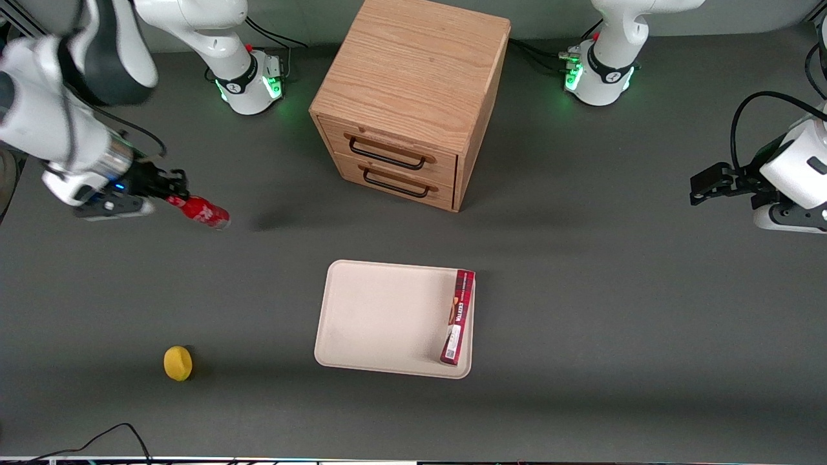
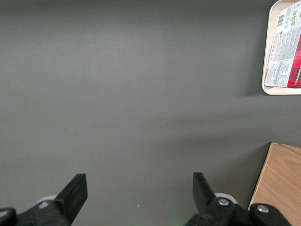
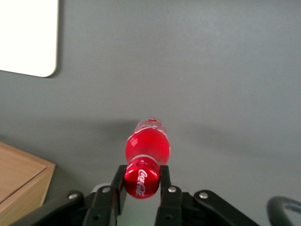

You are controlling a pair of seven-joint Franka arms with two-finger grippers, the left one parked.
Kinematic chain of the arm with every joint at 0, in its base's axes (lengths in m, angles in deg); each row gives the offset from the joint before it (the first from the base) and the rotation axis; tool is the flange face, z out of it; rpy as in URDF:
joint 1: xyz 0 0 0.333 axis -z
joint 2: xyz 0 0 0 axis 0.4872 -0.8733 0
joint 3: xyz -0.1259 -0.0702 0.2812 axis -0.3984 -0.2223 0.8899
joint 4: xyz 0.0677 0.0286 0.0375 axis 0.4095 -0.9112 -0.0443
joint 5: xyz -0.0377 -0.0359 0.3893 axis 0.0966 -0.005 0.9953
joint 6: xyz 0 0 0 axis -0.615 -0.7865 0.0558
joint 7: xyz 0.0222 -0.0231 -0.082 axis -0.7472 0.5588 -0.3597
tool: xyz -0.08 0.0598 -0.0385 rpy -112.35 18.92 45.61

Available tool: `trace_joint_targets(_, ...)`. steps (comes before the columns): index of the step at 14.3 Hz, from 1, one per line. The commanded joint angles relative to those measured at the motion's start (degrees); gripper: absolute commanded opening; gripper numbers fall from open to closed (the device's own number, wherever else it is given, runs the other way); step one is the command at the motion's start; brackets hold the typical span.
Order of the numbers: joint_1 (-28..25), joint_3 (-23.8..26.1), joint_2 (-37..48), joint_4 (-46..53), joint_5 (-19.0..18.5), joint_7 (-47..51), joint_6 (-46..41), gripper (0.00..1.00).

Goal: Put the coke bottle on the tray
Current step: 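Lift the bottle and carry it toward the cream tray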

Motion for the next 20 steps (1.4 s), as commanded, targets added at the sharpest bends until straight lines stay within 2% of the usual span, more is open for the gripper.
trace_joint_targets(1,0.74,0.29,-1.45,10.35,0.26,1.31,-9.50,0.00)
trace_joint_targets(4,0.74,0.29,-5.13,19.76,-0.89,2.27,-17.69,0.00)
trace_joint_targets(7,-0.31,0.90,-10.92,26.53,-1.33,9.01,-18.15,0.00)
trace_joint_targets(12,-11.19,1.34,-27.00,42.61,-0.98,30.19,-18.15,0.00)
trace_joint_targets(16,-17.43,0.73,-43.78,58.07,-1.06,39.17,-15.17,0.00)
trace_joint_targets(18,-19.81,0.47,-48.90,60.22,-1.33,43.65,-8.69,0.00)
trace_joint_targets(20,-20.79,-0.06,-51.10,60.30,-1.33,44.11,-3.93,0.00)
